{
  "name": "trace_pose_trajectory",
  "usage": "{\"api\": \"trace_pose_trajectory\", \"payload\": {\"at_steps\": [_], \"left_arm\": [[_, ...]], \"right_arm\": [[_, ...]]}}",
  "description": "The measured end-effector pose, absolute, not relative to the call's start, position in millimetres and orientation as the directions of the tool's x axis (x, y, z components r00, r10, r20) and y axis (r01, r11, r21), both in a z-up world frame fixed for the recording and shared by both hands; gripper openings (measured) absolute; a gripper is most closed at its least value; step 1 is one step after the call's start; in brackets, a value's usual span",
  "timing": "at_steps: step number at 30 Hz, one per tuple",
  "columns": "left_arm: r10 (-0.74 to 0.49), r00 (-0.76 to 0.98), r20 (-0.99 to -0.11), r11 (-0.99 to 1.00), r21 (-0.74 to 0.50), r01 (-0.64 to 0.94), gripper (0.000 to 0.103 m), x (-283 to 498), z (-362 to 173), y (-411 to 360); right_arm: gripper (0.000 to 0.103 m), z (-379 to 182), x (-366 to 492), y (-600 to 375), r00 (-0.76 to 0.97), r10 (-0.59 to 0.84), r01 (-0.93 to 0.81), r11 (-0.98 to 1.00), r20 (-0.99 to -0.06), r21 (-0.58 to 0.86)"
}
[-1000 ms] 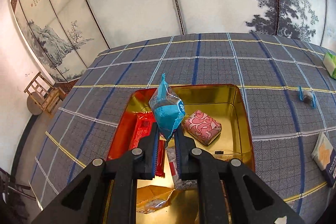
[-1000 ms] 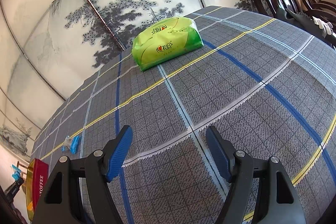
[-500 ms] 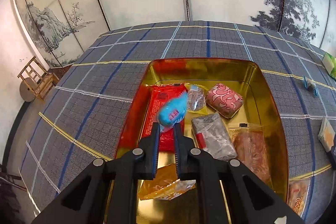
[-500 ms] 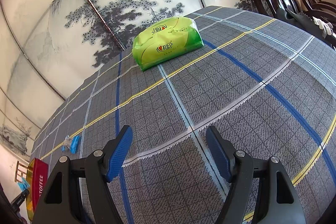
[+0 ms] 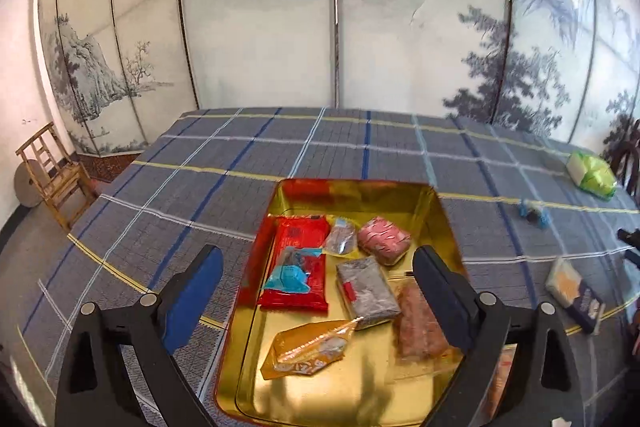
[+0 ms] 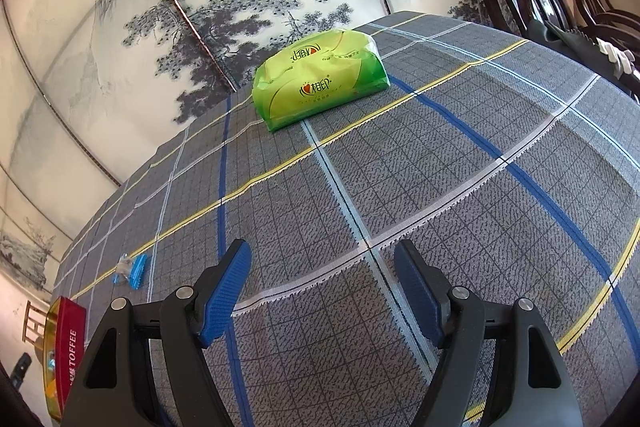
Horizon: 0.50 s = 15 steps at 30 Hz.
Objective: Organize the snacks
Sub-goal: 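Grasp the clear candy with blue ends using the right gripper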
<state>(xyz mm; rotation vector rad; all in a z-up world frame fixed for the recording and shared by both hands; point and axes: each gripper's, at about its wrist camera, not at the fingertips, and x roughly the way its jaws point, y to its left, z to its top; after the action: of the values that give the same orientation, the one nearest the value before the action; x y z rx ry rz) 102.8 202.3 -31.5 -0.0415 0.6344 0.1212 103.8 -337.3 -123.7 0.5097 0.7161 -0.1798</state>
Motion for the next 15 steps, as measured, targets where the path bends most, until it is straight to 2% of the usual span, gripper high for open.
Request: {"api": "trace_pose_trajectory", "payload": {"at_steps": [4,6,10,13,15], "left_arm": [[0.043,0.843,-0.536,0.996,-0.043,-0.078,0.102,56.9,-14.8,204.9],[0.019,0.856,-0.516,0.996,-0.061,-0.059,0.102,36.8,-12.8,210.3],[-0.057,0.851,-0.523,0.991,-0.132,-0.015,0.102,2.3,-29.1,221.1],[-0.116,0.816,-0.567,0.984,-0.179,0.016,0.102,-10.4,-47.7,222.8],[-0.14,0.814,-0.563,0.979,-0.204,0.027,0.102,-20.5,-54.5,223.3]], "right_arm": [[0.076,-122.5,113.7,-323.3,0.719,0.006,0.295,0.903,-0.695,0.313],[0.076,-119.1,121.1,-303.5,0.698,0.017,0.237,0.938,-0.716,0.253],[0.076,-97.0,141.0,-236.2,0.698,0.079,0.008,0.993,-0.711,0.118],[0.076,-91.8,166.5,-173.7,0.654,0.119,-0.189,0.982,-0.747,-0.009],[0.074,-95.1,182.4,-136.0,0.621,0.124,-0.293,0.952,-0.774,-0.082]]}}
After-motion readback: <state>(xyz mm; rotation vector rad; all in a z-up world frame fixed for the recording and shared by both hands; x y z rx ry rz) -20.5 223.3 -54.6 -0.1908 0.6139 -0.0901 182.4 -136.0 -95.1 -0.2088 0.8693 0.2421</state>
